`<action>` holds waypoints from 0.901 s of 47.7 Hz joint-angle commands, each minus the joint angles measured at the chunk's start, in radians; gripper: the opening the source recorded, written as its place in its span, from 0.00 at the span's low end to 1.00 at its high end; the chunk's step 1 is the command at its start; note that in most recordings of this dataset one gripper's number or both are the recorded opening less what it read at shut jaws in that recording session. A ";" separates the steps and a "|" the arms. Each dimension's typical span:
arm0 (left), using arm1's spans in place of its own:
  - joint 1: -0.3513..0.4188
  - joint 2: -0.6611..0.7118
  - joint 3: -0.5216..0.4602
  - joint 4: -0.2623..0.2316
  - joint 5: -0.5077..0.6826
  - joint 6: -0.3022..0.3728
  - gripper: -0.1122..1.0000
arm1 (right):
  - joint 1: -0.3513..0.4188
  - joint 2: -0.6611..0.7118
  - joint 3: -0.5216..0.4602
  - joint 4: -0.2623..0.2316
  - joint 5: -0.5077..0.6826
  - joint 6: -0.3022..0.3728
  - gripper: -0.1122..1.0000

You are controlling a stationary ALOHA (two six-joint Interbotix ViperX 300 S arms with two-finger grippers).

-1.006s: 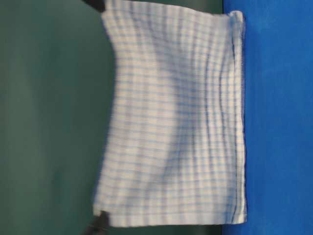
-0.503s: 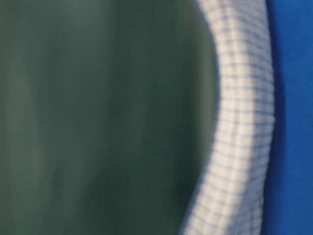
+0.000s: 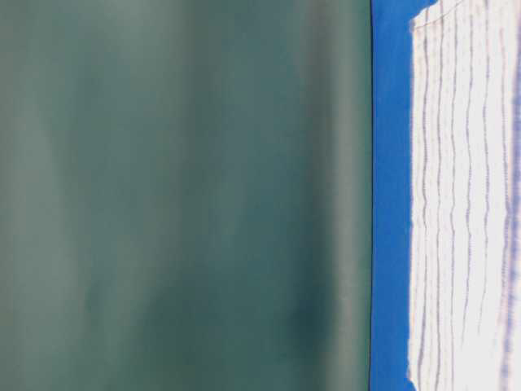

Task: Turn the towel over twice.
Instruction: 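Swing the held edge down toward the near side of the table, then lay the towel flat and open both grippers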

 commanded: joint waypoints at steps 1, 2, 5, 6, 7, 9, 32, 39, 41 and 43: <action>-0.025 0.025 -0.018 -0.002 -0.031 -0.006 0.13 | 0.014 0.003 -0.029 0.003 -0.008 0.002 0.15; -0.029 0.029 -0.020 -0.003 -0.034 -0.006 0.13 | 0.015 0.005 -0.029 0.003 -0.008 0.002 0.15; -0.038 0.040 -0.023 -0.002 -0.040 -0.006 0.13 | 0.018 0.005 -0.029 0.003 -0.006 0.003 0.15; -0.038 0.041 -0.023 -0.003 -0.038 -0.005 0.13 | 0.018 0.005 -0.029 0.003 -0.006 0.003 0.15; -0.038 0.043 -0.023 -0.003 -0.038 -0.005 0.13 | 0.018 0.005 -0.029 0.003 -0.006 0.003 0.15; -0.040 0.041 -0.021 -0.003 -0.038 -0.005 0.13 | 0.018 0.005 -0.029 0.000 -0.006 0.003 0.15; -0.034 0.037 -0.034 -0.002 -0.037 -0.002 0.26 | 0.020 0.003 -0.032 -0.031 -0.005 0.003 0.15; -0.034 0.006 -0.054 -0.003 -0.005 0.015 0.58 | 0.020 -0.017 -0.048 -0.043 0.008 -0.011 0.41; -0.034 -0.012 -0.060 -0.002 0.011 0.023 0.67 | 0.018 -0.029 -0.051 -0.055 0.011 -0.020 0.52; -0.031 -0.029 -0.067 -0.003 0.031 0.028 0.74 | 0.018 -0.051 -0.055 -0.086 0.015 -0.021 0.62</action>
